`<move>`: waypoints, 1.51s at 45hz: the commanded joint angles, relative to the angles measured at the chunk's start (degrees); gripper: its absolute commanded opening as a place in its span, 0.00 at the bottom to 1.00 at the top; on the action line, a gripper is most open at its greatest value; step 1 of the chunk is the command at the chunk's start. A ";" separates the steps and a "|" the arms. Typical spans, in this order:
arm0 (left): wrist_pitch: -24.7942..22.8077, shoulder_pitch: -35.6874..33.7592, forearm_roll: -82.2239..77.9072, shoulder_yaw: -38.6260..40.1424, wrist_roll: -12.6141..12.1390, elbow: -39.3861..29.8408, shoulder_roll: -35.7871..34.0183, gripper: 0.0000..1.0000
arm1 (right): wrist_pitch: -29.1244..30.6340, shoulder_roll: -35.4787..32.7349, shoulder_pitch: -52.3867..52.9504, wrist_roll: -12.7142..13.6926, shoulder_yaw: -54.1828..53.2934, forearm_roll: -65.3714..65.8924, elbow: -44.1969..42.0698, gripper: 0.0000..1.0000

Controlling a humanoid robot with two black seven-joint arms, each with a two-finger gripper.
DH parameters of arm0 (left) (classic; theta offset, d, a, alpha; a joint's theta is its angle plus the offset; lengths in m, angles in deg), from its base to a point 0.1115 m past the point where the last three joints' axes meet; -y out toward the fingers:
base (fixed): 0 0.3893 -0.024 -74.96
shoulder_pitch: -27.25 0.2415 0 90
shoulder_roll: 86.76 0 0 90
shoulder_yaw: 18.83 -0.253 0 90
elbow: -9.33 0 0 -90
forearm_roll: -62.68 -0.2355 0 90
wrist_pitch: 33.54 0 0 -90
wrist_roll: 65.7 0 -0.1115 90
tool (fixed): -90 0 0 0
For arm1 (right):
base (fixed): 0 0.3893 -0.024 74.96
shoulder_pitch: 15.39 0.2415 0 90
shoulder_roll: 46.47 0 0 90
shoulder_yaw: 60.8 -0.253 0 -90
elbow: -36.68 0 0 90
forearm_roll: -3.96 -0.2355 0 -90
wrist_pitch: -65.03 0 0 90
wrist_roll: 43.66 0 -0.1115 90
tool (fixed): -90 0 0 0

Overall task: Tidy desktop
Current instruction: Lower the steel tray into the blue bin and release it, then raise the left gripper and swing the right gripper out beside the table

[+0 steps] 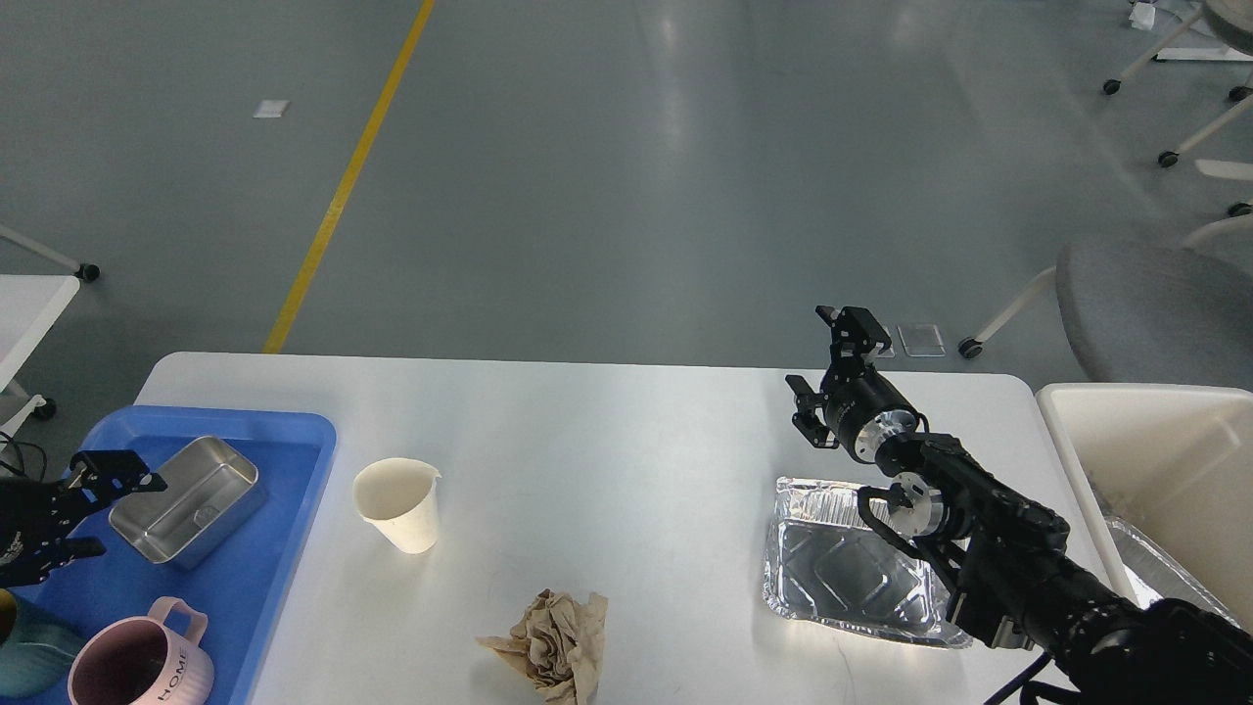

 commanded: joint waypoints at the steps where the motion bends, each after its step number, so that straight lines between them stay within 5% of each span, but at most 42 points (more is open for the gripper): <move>1: -7.56 -2.27 0.06 2.60 5.64 -3.52 -5.29 0.95 | 0.00 0.05 0.00 0.00 0.00 0.00 0.00 1.00; 8: -8.45 -9.12 0.23 8.75 4.86 -5.02 -7.41 0.96 | 0.00 -0.04 0.09 0.00 0.00 0.00 0.00 1.00; 14: -4.94 -17.74 1.72 13.76 0.03 -4.85 -6.27 0.96 | 0.00 0.05 0.44 0.00 -0.09 0.00 0.00 1.00; 18: 2.52 -20.21 4.01 16.23 -1.12 -4.59 -3.46 0.96 | 0.00 -0.04 0.61 0.00 -0.09 0.00 0.09 1.00; 25: 26.94 -20.47 11.04 19.92 -0.59 -3.53 9.10 0.96 | 0.00 -0.04 1.05 0.00 -0.18 0.00 0.18 1.00; 28: 32.15 -20.03 12.45 20.19 -0.50 -3.53 13.41 0.96 | -0.09 -0.13 1.05 0.00 -0.44 -0.09 0.53 1.00; 37: 30.76 -16.79 22.72 24.40 0.29 -3.53 16.76 0.96 | 0.00 -2.76 1.14 0.00 -3.08 -0.70 0.79 1.00; 46: 27.59 -13.53 31.79 31.43 6.00 -3.70 20.54 0.96 | 0.09 -2.94 1.23 0.00 -8.17 -1.15 0.79 1.00; 55: 22.76 -10.28 32.14 40.92 6.27 -3.62 23.53 0.97 | -1.49 -6.19 1.58 -3.25 -9.50 -0.88 1.76 1.00; 68: 15.90 -6.94 33.11 44.27 7.84 -3.62 27.39 0.97 | -0.17 -13.22 1.05 -3.52 2.35 5.79 6.59 1.00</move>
